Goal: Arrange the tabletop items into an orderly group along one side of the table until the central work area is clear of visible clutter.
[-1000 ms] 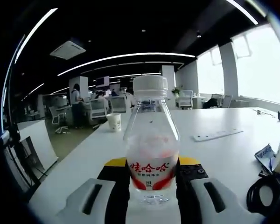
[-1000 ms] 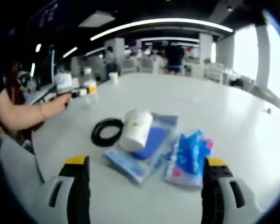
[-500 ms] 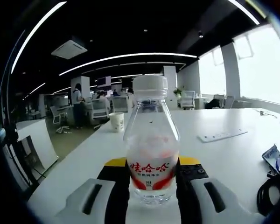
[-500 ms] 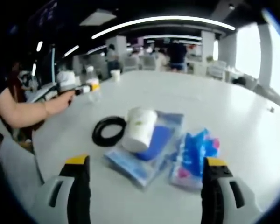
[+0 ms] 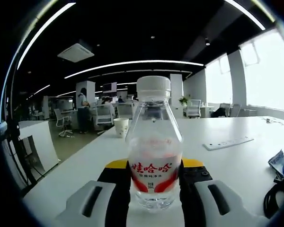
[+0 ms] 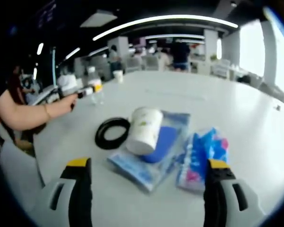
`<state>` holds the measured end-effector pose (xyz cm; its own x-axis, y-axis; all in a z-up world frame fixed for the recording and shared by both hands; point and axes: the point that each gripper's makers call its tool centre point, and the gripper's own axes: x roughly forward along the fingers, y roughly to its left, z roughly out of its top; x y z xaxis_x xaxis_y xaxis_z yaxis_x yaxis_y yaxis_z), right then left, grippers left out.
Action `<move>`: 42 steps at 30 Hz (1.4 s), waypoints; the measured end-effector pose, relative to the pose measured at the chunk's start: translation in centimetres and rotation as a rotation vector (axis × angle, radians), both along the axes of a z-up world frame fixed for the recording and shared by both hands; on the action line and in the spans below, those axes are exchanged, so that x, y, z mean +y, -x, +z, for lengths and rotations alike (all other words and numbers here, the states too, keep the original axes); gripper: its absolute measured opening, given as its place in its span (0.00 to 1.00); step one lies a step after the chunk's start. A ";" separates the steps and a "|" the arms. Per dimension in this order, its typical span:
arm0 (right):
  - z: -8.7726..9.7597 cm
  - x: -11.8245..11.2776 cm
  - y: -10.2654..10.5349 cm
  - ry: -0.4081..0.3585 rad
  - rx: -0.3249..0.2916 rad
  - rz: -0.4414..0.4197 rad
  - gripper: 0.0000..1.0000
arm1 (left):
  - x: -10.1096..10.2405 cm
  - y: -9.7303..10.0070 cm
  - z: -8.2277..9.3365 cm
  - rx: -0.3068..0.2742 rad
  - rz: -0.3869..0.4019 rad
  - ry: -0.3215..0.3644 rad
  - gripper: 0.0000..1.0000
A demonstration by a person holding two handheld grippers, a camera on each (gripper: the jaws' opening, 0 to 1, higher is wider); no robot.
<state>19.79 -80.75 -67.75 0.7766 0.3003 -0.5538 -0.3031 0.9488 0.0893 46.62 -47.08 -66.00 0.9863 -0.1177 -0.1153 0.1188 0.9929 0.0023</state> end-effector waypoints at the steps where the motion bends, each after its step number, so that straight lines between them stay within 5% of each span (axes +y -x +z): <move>1: -0.1 0.0 0.0 0.003 0.004 0.001 0.97 | 0.0 -0.1 0.0 0.000 0.000 -0.003 0.38; 14: 0.2 0.5 -0.4 -0.001 0.005 0.006 0.97 | 0.2 0.9 1.0 0.032 -0.035 0.032 0.57; 27: 1.4 1.7 -1.2 -0.041 -0.017 0.032 0.98 | -1.0 4.3 3.9 0.047 -0.131 0.098 1.00; 42: 2.2 1.8 -0.9 -0.034 -0.016 0.043 0.97 | -3.2 9.6 5.0 0.106 -0.272 0.105 1.00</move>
